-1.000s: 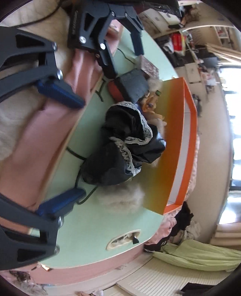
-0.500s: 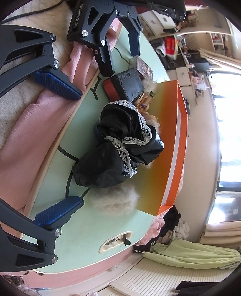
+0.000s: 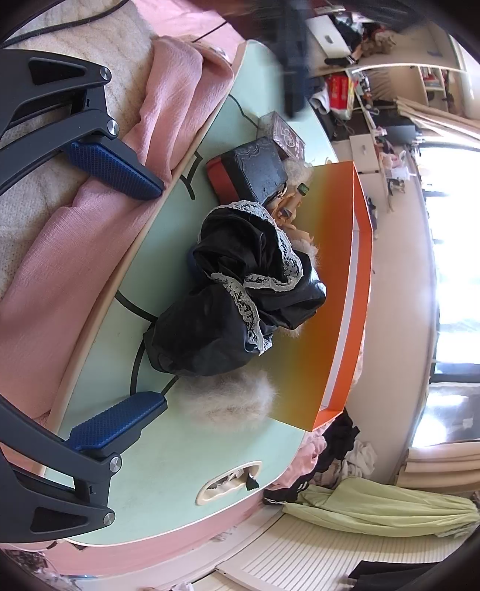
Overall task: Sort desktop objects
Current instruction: 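Reach into the orange box and grasp the green toy car with the left tool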
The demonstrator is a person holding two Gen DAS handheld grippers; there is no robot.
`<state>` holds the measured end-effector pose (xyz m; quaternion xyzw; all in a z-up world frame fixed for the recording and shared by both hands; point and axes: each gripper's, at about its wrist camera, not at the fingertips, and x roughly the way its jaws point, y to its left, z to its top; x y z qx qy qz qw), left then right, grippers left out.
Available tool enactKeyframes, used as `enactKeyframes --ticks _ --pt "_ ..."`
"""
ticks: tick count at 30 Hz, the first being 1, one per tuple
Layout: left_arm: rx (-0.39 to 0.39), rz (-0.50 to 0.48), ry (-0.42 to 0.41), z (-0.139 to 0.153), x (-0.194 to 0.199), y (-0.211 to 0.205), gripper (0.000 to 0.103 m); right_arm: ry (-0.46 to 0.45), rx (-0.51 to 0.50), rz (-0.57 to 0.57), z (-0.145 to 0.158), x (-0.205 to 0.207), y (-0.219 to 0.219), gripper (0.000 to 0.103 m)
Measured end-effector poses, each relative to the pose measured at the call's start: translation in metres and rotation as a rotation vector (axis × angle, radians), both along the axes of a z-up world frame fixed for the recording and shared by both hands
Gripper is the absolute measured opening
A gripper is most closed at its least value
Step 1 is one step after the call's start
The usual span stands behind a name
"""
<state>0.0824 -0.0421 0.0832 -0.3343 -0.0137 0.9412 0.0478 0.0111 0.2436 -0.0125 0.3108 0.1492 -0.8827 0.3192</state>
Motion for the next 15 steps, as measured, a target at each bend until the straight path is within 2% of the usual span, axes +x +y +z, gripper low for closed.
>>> enactKeyframes --ticks 2,4,5,7,9,13,15 --pt "-0.003 -0.019 -0.006 0.027 -0.024 0.001 0.036 0.000 0.001 0.001 0.000 0.000 0.000 0.103" --pt "0.024 -0.039 -0.100 0.039 -0.063 0.003 0.036 0.000 0.000 0.000 0.000 0.000 0.000 0.103" --pt "0.047 -0.036 -0.184 0.040 -0.089 0.004 0.036 0.000 0.000 0.000 0.000 0.000 0.001 0.103" --pt "0.019 0.000 -0.343 0.030 -0.135 0.009 0.036 0.001 0.000 0.000 0.000 0.000 0.001 0.103" --pt "-0.030 0.033 -0.426 0.018 -0.162 0.015 0.036 0.001 -0.001 0.000 0.000 0.000 0.001 0.103" --pt "-0.079 0.073 -0.538 -0.008 -0.197 0.022 0.036 0.000 0.000 0.000 -0.001 0.000 0.001 0.103" --pt "-0.154 0.101 -0.565 -0.018 -0.205 0.026 0.036 0.001 0.000 -0.001 -0.001 0.000 0.001 0.103"
